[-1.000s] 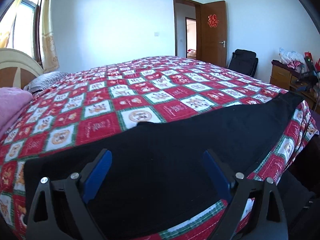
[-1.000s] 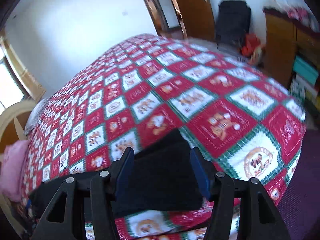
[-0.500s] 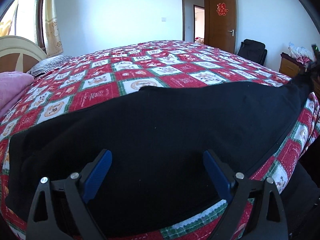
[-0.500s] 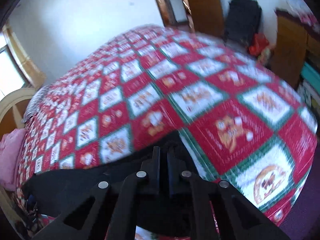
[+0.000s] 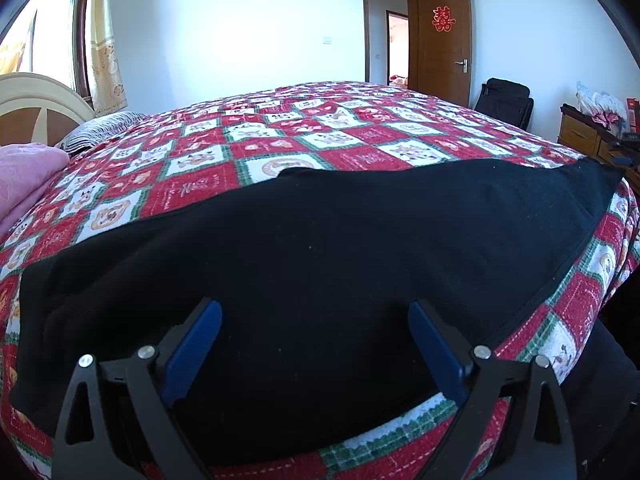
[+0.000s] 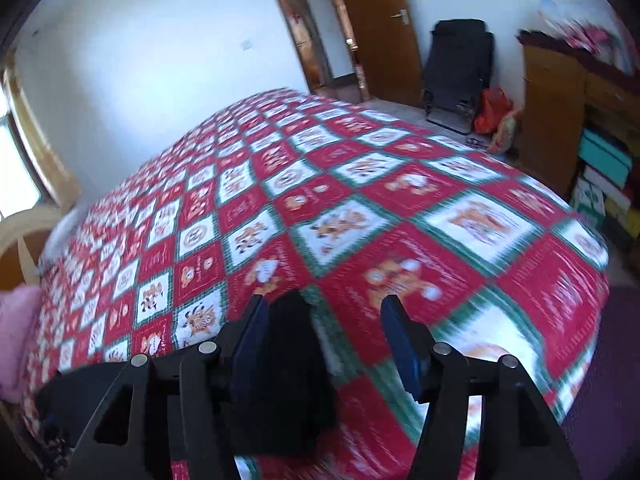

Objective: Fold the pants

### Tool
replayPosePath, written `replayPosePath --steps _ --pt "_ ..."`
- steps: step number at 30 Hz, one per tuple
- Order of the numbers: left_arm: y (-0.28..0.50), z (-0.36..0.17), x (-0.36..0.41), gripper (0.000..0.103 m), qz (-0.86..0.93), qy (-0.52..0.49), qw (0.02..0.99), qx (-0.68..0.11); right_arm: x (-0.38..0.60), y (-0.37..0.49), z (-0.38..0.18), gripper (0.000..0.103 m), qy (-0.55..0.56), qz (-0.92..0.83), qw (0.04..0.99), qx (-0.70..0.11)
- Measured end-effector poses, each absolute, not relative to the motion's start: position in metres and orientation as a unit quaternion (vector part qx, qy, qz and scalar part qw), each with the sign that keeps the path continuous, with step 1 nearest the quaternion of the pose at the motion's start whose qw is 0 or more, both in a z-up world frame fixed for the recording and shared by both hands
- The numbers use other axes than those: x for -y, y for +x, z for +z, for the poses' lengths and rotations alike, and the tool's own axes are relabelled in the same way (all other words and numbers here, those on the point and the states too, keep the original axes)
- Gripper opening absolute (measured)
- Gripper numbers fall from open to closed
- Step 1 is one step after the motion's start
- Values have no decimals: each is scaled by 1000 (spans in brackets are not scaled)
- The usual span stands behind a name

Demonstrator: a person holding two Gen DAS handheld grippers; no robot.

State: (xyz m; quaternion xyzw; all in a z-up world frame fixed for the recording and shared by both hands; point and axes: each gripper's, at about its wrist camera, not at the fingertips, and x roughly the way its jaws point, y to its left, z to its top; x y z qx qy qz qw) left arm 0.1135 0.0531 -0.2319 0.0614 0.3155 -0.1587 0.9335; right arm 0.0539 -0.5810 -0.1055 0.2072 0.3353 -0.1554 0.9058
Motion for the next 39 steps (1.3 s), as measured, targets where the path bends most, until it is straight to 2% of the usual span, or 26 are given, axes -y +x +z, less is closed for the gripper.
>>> replayPosePath --steps 5,8,9,11,12,14,15,17,21,26,28,29,30,34,39 --pt "104 -234 -50 97 -157 74 932 -317 556 22 -96 60 202 -115 917 -324" --pt "102 -236 -50 97 -153 81 931 -320 535 19 -103 58 183 -102 915 -345" --pt "102 -236 -51 97 -153 79 932 -321 532 19 -107 51 187 -98 912 -353" --pt "102 -236 -53 97 -153 74 931 -323 532 21 -120 45 203 -92 902 -371" --pt "103 -236 -53 97 -153 75 931 -324 534 23 -125 37 206 -93 899 -376" --pt "104 -236 -54 98 -152 76 931 -324 539 27 -132 28 222 -86 893 -381" --pt "105 -236 -54 98 -151 74 931 -325 542 29 -134 19 233 -79 891 -381" --pt "105 -237 -55 98 -150 69 931 -324 541 32 -132 7 236 -69 894 -374" --pt "104 -238 -54 99 -149 72 932 -323 530 31 -110 7 200 -72 914 -346" --pt "103 -239 -54 100 -151 72 931 -325 540 35 -135 8 191 -87 891 -403" --pt "103 -239 -54 101 -152 73 930 -326 546 28 -131 20 200 -92 892 -395" --pt "102 -240 -54 101 -153 74 930 -325 549 24 -126 40 199 -104 896 -383" --pt "103 -240 -53 102 -153 76 930 -325 553 21 -119 52 200 -112 902 -366" --pt "104 -240 -51 103 -150 74 930 -326 563 41 -106 52 210 -96 907 -352" --pt "104 -240 -52 103 -148 72 931 -326 570 102 -122 52 240 -55 883 -399"
